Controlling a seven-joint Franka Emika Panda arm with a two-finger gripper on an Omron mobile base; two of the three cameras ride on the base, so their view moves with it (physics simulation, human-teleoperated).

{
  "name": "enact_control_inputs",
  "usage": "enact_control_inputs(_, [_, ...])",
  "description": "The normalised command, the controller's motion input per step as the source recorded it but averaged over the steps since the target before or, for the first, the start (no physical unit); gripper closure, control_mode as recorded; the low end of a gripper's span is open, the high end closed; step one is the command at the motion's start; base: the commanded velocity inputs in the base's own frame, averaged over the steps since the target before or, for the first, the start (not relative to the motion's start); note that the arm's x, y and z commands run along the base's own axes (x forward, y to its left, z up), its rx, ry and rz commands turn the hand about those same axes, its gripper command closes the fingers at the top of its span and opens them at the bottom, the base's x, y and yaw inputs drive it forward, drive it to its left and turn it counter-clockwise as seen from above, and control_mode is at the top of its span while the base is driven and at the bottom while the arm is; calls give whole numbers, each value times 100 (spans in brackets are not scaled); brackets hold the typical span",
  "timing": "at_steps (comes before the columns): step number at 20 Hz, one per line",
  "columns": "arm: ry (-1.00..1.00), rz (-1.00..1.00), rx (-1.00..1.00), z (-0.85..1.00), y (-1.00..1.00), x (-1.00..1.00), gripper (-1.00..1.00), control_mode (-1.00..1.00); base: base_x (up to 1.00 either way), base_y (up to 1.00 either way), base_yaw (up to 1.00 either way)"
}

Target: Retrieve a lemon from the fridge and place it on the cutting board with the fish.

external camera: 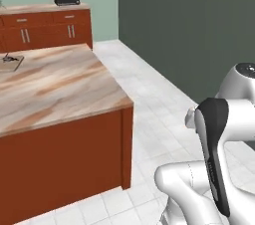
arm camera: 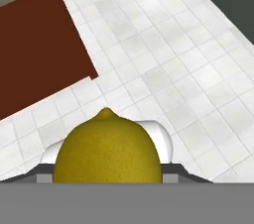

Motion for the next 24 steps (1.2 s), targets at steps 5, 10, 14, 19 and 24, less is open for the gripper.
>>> enact_control_inputs(5, [0, 0, 0, 0, 0, 0, 100, 100, 27, -100, 23])
enact_control_inputs(10, [0, 0, 0, 0, 0, 0, 100, 100, 44, -100, 18])
enact_control_inputs(14, [0, 0, 0, 0, 0, 0, 100, 100, 66, -100, 21])
enact_control_inputs(19, [0, 0, 0, 0, 0, 0, 100, 100, 92, -100, 23])
enact_control_inputs(24, [0, 0, 0, 0, 0, 0, 100, 100, 100, -100, 22])
